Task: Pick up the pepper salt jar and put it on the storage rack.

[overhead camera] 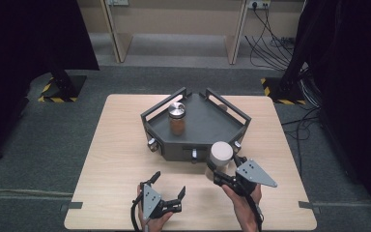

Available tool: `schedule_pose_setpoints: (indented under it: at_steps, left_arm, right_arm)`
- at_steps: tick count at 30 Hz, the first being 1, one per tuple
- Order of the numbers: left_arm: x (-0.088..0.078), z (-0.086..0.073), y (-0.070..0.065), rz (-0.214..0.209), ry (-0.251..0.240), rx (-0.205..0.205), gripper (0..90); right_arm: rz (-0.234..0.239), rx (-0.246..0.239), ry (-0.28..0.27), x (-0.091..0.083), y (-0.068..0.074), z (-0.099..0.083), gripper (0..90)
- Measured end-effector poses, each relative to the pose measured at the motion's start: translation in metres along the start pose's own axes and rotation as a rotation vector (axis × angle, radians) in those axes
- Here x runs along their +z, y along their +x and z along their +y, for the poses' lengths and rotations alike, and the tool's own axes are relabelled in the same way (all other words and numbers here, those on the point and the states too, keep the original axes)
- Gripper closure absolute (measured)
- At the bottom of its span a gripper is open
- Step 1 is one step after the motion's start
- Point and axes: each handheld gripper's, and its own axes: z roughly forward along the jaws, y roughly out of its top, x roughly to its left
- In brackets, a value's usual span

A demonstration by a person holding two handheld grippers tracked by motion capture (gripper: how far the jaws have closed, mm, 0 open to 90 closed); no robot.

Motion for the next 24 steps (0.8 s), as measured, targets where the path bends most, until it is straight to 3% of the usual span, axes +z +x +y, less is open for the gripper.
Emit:
schedule_pose_setpoints:
  at_steps: [7,15,24]
  left_arm:
    - [0.000,0.000,0.000,0.000,-0.001,-0.001,0.3]
    - [0.000,0.000,0.001,-0.002,-0.002,-0.003,0.3]
    - [0.000,0.000,0.001,0.000,-0.001,-0.005,0.3]
  right_arm:
    - [0.008,0.005,-0.006,0.013,-0.004,0.026,35.7]
    - [-0.004,-0.023,0.004,0.033,-0.006,0.054,35.8]
    - [-0.046,-0.009,0.014,0.058,-0.012,0.065,35.8]
